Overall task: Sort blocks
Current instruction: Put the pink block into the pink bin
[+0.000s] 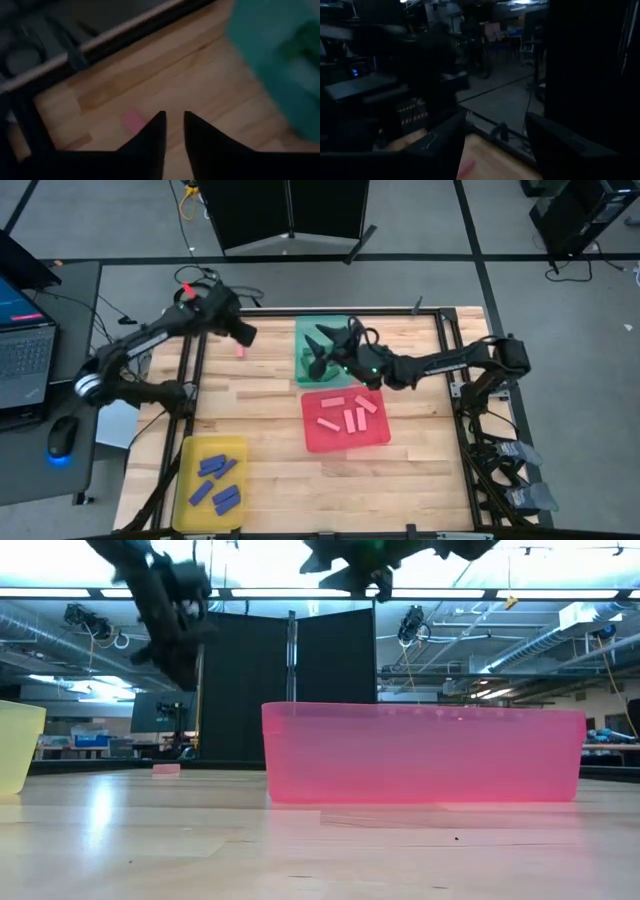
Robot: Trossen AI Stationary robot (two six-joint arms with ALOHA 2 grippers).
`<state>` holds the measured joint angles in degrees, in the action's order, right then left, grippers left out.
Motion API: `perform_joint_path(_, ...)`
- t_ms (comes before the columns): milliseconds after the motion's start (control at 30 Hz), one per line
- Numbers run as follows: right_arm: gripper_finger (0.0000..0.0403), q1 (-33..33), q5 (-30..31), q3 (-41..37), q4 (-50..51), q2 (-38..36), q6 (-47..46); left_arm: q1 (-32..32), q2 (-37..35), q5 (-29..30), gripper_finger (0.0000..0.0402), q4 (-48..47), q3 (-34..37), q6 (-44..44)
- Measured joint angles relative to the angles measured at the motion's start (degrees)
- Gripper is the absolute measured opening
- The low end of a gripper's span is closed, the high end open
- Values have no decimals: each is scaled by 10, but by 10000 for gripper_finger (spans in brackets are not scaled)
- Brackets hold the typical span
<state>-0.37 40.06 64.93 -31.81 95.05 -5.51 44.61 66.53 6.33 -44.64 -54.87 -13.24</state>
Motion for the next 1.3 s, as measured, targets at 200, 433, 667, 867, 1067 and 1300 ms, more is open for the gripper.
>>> perform_joint_path(200, 218, 7, 0, -46, -16, -9, -14, 98, 95, -35, 9, -9, 0, 13)
perform_joint_path(433, 218, 7, -10, -48, -12, -5, -4, 116, 167, -21, 4, -13, 0, 9)
perform_joint_path(667, 218, 7, -22, -48, -29, -5, 15, 127, 257, -17, 4, -14, -1, -4)
perform_joint_path(867, 218, 7, -53, -48, -24, -5, 16, 133, 300, 29, 4, -14, -17, -8)
perform_joint_path(1067, 218, 8, -56, -48, -23, -5, 26, 134, 332, 27, 4, -27, -52, -7)
perform_joint_path(1300, 218, 14, -57, -47, -24, -5, 27, 124, 340, -35, 3, -49, -69, 7)
